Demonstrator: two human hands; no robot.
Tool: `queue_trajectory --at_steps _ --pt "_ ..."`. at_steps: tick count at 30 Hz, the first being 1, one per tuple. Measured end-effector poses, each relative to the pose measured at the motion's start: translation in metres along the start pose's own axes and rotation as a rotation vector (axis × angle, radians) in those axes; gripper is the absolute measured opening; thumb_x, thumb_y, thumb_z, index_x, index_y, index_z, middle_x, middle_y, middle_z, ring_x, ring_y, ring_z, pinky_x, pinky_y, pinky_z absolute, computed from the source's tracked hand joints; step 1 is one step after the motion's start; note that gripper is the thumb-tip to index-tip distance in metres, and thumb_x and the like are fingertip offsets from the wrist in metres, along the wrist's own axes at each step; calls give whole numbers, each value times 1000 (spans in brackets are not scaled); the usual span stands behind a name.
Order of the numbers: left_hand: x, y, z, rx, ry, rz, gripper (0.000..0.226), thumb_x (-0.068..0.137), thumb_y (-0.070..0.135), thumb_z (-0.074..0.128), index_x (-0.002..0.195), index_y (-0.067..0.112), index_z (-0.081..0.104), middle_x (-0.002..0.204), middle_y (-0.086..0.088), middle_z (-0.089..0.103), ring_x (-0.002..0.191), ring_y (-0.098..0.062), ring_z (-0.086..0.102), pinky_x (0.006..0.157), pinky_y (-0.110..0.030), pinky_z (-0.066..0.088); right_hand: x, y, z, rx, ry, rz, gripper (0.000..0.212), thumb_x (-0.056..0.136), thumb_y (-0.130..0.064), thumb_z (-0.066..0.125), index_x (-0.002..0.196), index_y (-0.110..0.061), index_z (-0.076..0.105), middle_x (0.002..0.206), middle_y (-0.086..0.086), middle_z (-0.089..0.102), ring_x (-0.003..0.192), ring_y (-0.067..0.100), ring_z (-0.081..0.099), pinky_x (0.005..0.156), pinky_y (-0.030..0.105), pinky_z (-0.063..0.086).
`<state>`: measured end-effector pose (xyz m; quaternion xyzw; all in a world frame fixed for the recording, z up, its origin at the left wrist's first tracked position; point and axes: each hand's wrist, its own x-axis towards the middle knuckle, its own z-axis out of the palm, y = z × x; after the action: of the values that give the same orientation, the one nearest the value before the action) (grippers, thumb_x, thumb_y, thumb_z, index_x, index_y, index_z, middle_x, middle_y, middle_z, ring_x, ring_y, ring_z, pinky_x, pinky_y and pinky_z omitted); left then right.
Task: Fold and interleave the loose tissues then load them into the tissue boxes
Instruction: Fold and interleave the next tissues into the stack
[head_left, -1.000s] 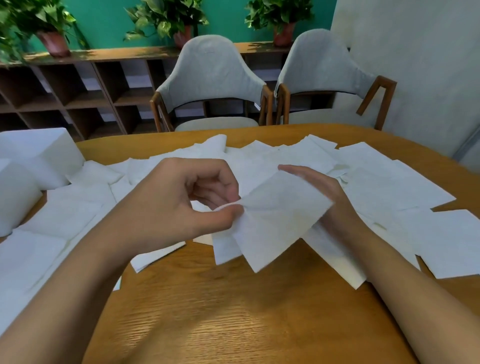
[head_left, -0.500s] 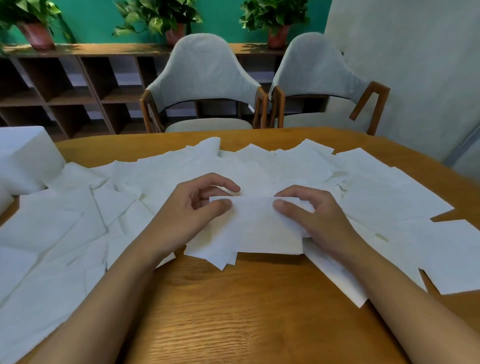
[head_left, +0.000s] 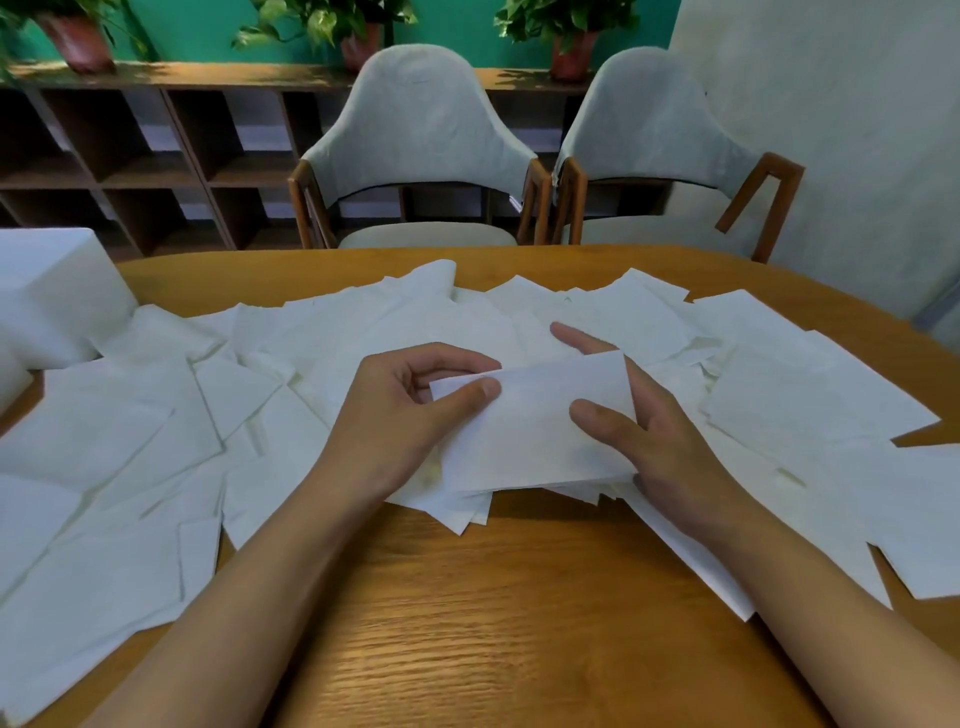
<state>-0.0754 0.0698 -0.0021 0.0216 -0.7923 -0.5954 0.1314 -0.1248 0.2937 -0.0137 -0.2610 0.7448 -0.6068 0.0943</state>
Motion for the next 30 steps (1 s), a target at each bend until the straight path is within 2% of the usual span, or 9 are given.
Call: queue_trajectory --at_steps 1,3,5,6,14,21,25,28,30 --pt "-1 0 2 6 8 9 11 90 24 79 100 28 81 98 18 77 90 2 68 68 -13 52 0 0 1 -8 7 2 70 76 -65 61 142 -60 40 144 -29 46 129 -1 50 97 23 52" --pt "-2 0 4 19 28 29 14 90 22 80 103 25 81 97 12 78 74 6 64 62 -9 46 0 -1 4 -75 43 -11 72 78 -66 61 143 -65 30 143 -46 32 130 -17 37 98 8 43" --pt "-2 2 6 40 47 39 14 90 19 81 104 22 81 98 7 77 63 9 57 58 -5 40 0 -3 5 -152 80 -22 74 81 -60 60 145 -64 23 136 -58 20 119 -37 22 86 -10 28" --pt "-3 2 6 45 50 40 14 90 19 81 103 21 81 99 6 77 61 10 56 57 -4 39 0 -3 5 -167 91 -19 76 82 -56 61 146 -63 21 136 -58 17 115 -41 18 81 -13 24" --pt "-4 1 7 125 51 71 14 90 22 80 104 26 80 101 12 76 72 11 59 59 -5 40 1 1 4 -145 118 -30 81 93 -28 69 151 -53 18 141 -49 17 109 -42 21 78 -11 30" --pt "-1 -7 6 196 73 89 23 89 29 82 111 33 76 103 16 74 93 4 64 68 -6 45 0 0 2 -112 95 -51 77 88 -39 68 146 -63 23 150 -45 21 130 -21 30 94 8 46" --pt "-3 -12 12 258 211 126 45 91 43 76 132 43 58 120 23 61 109 4 59 83 -11 53 -1 -3 1 -103 119 -91 65 94 -27 66 144 -54 35 138 -53 29 120 -34 27 87 -6 33" --pt "-7 -3 10 -53 6 -43 52 93 56 62 141 58 42 126 25 56 106 10 61 85 -19 58 -2 -5 -3 -38 133 -83 64 95 -16 64 145 -46 36 127 -58 32 113 -36 33 83 -5 37" --pt "-9 0 10 -220 -160 -70 66 89 56 63 145 67 30 136 37 48 118 5 60 97 -26 57 -2 -6 -4 -16 139 -75 66 95 -16 64 146 -46 35 127 -56 33 111 -32 39 82 1 44"
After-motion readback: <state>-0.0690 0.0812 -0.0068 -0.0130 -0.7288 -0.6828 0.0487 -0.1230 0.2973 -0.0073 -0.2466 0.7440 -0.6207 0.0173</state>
